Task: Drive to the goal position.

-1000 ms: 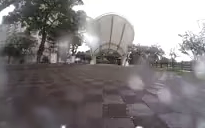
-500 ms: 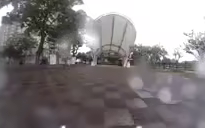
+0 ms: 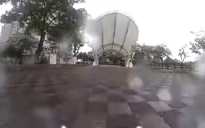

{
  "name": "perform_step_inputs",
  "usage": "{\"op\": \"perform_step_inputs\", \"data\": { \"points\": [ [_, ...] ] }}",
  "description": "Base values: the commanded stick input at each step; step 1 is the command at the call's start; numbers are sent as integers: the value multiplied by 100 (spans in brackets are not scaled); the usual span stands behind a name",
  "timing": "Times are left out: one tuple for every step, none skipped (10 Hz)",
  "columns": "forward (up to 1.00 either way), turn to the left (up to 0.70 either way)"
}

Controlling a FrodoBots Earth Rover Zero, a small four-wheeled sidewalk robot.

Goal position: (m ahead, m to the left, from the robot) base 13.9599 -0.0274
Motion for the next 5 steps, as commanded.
{"op": "perform_step_inputs", "data": {
  "points": [
    [100,0],
    [100,0],
    [100,-3],
    [100,-11],
    [100,-26]
  ]
}}
